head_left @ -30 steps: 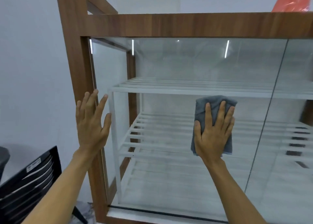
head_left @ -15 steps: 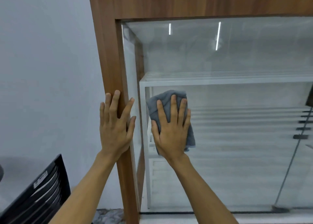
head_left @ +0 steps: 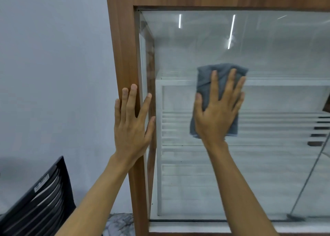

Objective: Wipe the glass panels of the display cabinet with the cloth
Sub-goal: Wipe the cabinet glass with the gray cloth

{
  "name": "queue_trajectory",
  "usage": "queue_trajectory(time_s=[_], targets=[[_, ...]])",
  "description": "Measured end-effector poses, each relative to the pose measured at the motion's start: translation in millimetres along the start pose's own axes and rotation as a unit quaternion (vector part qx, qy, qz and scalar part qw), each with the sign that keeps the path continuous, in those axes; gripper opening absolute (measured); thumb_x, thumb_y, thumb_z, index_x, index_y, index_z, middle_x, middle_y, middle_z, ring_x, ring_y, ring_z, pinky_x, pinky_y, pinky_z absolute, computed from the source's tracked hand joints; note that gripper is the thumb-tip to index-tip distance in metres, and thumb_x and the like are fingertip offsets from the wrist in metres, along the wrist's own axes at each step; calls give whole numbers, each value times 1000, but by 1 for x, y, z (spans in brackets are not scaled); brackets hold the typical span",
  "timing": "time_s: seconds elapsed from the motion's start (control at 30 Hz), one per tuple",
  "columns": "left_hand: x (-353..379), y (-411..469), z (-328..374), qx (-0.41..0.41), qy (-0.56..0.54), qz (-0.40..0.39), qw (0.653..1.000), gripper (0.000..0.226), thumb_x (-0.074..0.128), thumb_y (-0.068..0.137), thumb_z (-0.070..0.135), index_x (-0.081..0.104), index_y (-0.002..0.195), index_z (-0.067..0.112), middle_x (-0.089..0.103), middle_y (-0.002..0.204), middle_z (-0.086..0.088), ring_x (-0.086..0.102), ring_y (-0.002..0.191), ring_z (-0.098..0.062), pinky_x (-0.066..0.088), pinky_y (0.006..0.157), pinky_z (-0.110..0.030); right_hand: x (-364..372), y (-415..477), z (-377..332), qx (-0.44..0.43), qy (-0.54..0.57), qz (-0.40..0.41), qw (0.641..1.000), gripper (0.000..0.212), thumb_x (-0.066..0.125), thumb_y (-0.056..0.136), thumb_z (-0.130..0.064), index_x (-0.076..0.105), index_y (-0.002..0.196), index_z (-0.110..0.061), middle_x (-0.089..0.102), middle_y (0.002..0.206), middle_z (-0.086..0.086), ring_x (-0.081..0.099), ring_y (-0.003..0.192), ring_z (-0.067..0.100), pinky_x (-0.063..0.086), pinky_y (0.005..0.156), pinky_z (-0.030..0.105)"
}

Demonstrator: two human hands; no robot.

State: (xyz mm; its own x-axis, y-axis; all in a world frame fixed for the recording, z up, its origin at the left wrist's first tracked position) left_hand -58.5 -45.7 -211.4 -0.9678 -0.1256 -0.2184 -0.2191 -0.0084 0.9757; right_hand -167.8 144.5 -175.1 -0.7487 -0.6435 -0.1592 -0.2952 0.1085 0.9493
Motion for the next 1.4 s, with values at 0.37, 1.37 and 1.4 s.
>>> queue_trajectory(time_s=[0.37,1.37,1.4], targets=[[9,8,0,-14,45,3,999,71,48,101,35,19,159,6,14,166,-17,-7,156,-22,-1,128,-40,10,-44,12,5,12,-14,1000,60,40,104,-43,31,157,-15,18,163,24,8,152,44,12,122,60],[10,5,-5,7,14,7,1000,58,42,105,40,35,156,12,16,165,-17,-8,156,-20,0,128,-42,0,-39,43,41,21,6,999,59,43,104,-42,36,155,-13,19,163,25,10,151,46,13,122,60],[9,5,-5,12,13,5,1000,58,43,105,39,36,156,12,15,164,-17,-8,156,-20,0,128,-42,4,-49,36,33,24,-4,999,60,41,104,-42,36,155,-13,19,162,26,10,151,47,13,122,61]])
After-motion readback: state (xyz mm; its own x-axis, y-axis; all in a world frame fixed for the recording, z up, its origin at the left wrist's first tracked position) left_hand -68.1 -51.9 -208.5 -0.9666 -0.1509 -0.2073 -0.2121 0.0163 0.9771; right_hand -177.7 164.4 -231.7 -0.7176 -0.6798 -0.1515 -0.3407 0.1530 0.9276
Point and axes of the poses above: each hand's wrist, its own y-axis towards the middle knuckle, its own x-axis out of the palm, z = x × y, the point moved 5 cm from there along y, towards the middle knuckle
